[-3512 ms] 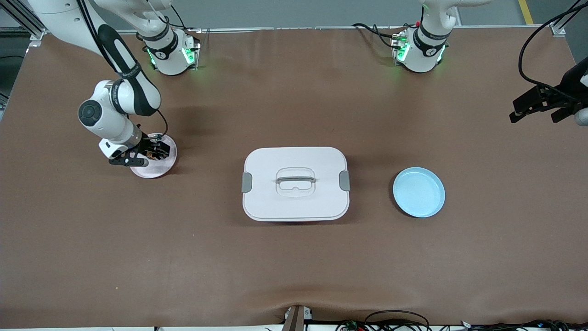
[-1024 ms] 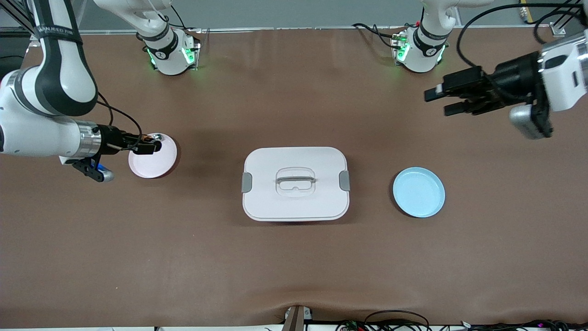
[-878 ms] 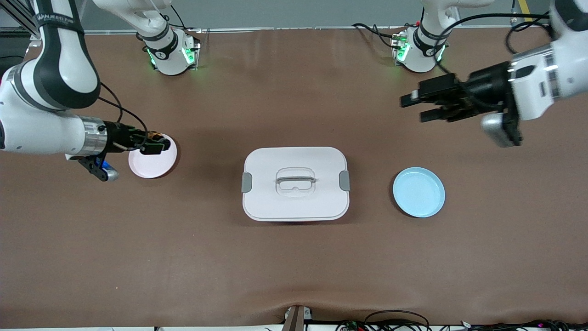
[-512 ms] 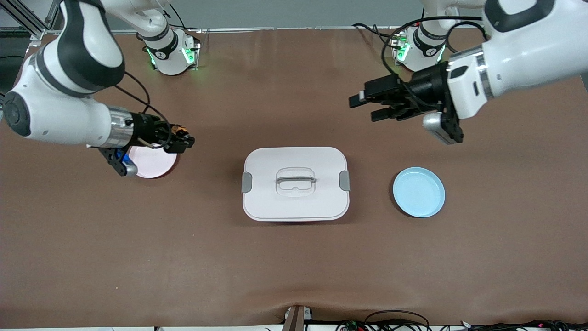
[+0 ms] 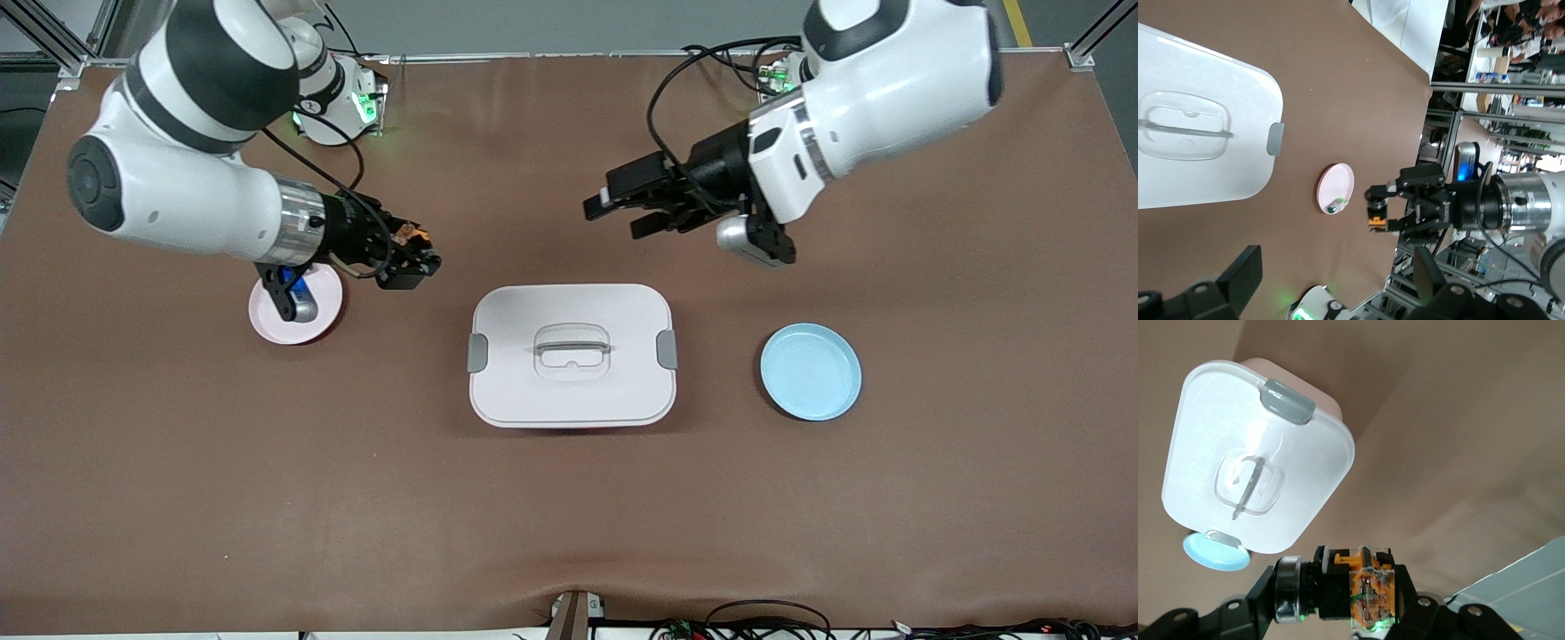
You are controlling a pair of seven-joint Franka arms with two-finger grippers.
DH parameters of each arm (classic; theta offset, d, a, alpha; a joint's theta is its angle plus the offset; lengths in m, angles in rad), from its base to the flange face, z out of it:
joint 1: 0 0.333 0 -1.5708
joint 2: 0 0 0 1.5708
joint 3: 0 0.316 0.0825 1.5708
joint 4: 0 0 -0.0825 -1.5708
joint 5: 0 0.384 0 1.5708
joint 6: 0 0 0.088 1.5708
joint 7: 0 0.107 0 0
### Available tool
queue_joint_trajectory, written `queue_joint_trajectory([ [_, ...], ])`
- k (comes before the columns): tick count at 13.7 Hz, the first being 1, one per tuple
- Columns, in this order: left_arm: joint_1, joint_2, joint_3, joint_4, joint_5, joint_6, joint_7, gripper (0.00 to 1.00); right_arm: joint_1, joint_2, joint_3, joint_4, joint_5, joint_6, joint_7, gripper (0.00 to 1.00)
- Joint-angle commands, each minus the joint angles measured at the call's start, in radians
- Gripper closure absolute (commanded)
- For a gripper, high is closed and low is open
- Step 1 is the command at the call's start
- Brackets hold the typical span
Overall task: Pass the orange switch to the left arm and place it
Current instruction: 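Lift the switch with the right gripper while the left gripper reaches over, then grasp the switch with the left gripper above the white box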
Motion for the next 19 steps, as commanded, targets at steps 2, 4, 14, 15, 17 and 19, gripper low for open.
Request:
queue_joint_trajectory([
  [2, -0.064, 0.038, -0.023, -0.014, -0.021, 0.144, -0.025, 0.0, 0.074, 0.085, -0.01, 0.117, 0.019, 0.049, 0.207, 1.0],
  [4, -0.105, 0.065, -0.023, -0.022, -0.021, 0.201, -0.024, 0.0, 0.099, 0.134, -0.01, 0.193, 0.019, 0.05, 0.281, 1.0],
  [14, -0.141, 0.093, -0.024, -0.117, -0.023, 0.313, 0.076, 0.0, 0.168, 0.256, -0.008, 0.388, 0.027, 0.09, 0.539, 1.0],
  [15, -0.132, 0.097, -0.023, -0.117, -0.023, 0.315, 0.096, 0.0, 0.177, 0.256, -0.008, 0.392, 0.027, 0.093, 0.541, 1.0],
  [17, -0.106, 0.099, -0.023, -0.117, -0.024, 0.315, 0.128, 0.0, 0.188, 0.257, -0.008, 0.392, 0.027, 0.116, 0.57, 1.0],
  [19, -0.083, 0.102, -0.023, -0.117, -0.05, 0.315, 0.162, 0.0, 0.206, 0.259, -0.008, 0.392, 0.039, 0.126, 0.585, 1.0],
])
